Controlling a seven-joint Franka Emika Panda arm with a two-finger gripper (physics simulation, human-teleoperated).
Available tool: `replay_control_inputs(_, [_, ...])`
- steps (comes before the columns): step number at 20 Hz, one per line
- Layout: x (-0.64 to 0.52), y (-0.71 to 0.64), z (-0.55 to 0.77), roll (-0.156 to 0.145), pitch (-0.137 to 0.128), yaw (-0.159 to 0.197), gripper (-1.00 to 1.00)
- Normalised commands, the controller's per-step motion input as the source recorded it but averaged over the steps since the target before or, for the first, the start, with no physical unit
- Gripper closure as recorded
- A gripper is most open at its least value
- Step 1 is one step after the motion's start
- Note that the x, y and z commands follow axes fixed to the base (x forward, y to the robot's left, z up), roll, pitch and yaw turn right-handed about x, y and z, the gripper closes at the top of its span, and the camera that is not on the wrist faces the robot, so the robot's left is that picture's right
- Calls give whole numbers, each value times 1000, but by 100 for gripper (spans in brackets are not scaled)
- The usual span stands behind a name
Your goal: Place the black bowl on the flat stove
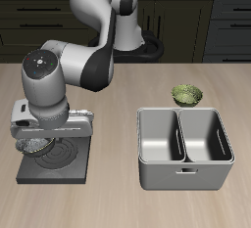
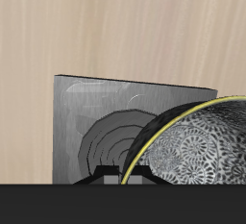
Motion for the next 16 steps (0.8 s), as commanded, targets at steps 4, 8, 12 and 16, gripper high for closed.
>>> replay_control_inputs(4, [-89,61,-317,-34,78,23,100])
replay_control_inputs(8, [-100,-12,-337,-57,122,49,-100])
replay_control_inputs(12, [-120,0,-17,-46,37,-6,-100])
replay_control_inputs(16, [-135,156,130,3,-7,17,-100])
